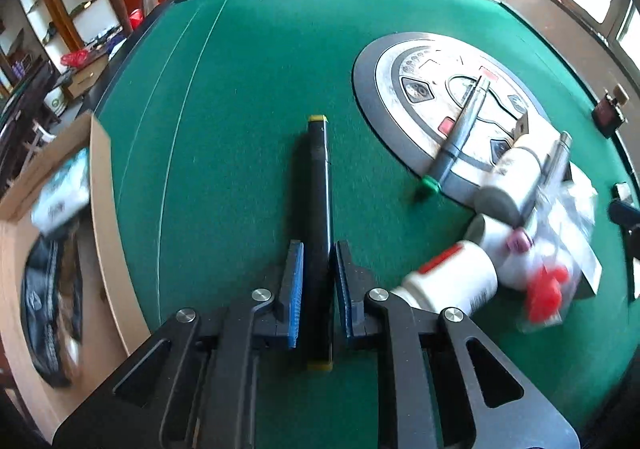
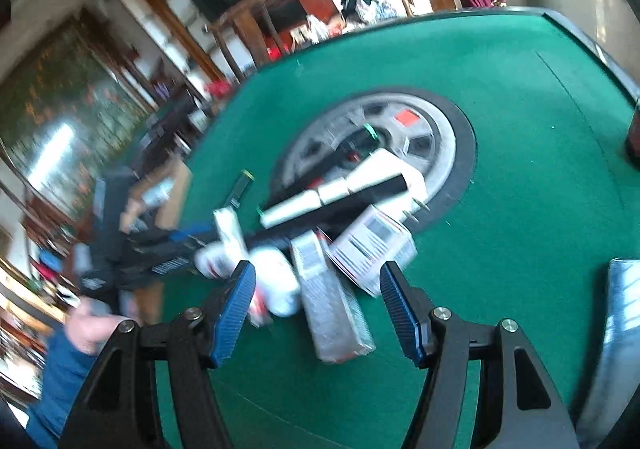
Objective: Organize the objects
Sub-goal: 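Grasp black marker with left gripper while right grasps tall white box, then carry black marker and white box toward the cardboard box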
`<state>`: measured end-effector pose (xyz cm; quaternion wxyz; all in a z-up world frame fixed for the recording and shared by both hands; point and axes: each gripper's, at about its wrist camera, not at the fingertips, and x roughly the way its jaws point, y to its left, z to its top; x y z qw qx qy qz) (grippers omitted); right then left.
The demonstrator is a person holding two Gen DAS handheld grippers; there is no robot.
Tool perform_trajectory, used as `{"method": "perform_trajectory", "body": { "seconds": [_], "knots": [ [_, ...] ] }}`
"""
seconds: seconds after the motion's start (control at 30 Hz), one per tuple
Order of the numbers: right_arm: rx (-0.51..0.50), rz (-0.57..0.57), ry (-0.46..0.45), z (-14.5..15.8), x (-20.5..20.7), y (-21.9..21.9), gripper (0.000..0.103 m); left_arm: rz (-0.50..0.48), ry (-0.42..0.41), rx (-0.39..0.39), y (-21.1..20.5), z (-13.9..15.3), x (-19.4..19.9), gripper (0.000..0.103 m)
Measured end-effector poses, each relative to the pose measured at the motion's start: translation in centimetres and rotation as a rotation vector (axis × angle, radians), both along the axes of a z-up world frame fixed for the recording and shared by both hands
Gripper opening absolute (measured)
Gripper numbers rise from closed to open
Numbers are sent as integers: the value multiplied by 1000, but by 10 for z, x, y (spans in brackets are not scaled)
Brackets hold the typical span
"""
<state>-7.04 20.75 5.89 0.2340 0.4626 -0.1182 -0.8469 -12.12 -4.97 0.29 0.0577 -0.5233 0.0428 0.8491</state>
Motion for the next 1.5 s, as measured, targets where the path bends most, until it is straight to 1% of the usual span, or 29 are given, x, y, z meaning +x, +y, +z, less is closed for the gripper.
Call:
{"method": "perform_trajectory", "body": {
  "seconds": [0.07, 0.13, 0.2, 0.3, 0.33, 0.37, 0.4, 0.43, 0.47, 0.5, 0.53, 0.57, 0.6, 0.67, 0.7, 0.73, 0.83, 0.9, 1.03, 1.1, 1.37, 1.5],
  "knots": [
    [69, 37, -11, -6, 1, -8, 65, 10, 0, 21, -2, 1, 2, 15],
    [100, 65, -17, -11, 2, -15, 65, 23, 1, 31, -4, 2, -2, 15],
    [171, 93, -12, -17, 3, -26, 65, 26, 4, 22, -5, 2, -6, 15],
    [228, 104, -13, -28, 3, -36, 64, 25, 5, 4, -2, 2, -17, 17],
    [258, 100, 3, -31, 4, -40, 63, 20, 10, -8, -1, 2, -22, 18],
    [289, 90, 17, -34, 4, -42, 57, 21, 13, -12, 0, 2, -24, 20],
    [324, 79, 48, -35, 6, -44, 51, 35, 14, 1, -1, 1, -26, 20],
    [370, 67, 72, -35, 7, -47, 41, 43, 20, 9, -5, 1, -22, 20],
    [387, 63, 81, -38, 8, -48, 32, 47, 26, 7, -5, 1, -22, 20],
    [409, 50, 91, -38, 9, -48, 26, 52, 34, 4, -6, 1, -18, 18],
    [411, 46, 87, -39, 10, -45, 26, 52, 44, 9, -6, 2, -14, 15],
    [384, 47, 74, -38, 9, -40, 26, 50, 47, 20, -5, 2, -9, 14],
    [359, 50, 66, -37, 9, -36, 26, 57, 48, 51, -7, 2, -3, 14],
    [295, 44, 63, -30, 9, -30, 26, 63, 53, 72, -9, 2, 7, 14],
    [280, 39, 65, -27, 9, -29, 26, 61, 52, 89, -10, 3, 12, 14],
    [262, 34, 68, -25, 9, -27, 26, 65, 52, 118, -12, 4, 21, 14],
    [196, 26, 59, -21, 9, -19, 26, 64, 59, 131, -13, 4, 39, 14],
    [172, 26, 67, -18, 9, -18, 26, 61, 69, 139, -15, 4, 54, 14],
    [122, 35, 89, -11, 13, -17, 26, 76, 84, 195, -23, 6, 77, 14],
    [96, 48, 90, -7, 15, -20, 26, 81, 95, 219, -25, 10, 84, 14],
    [36, 94, 83, -4, 24, -31, 26, 84, 107, 251, -31, 13, 98, 14],
    [17, 105, 73, -5, 29, -41, 26, 81, 127, 273, -36, 21, 105, 14]
  ]
}}
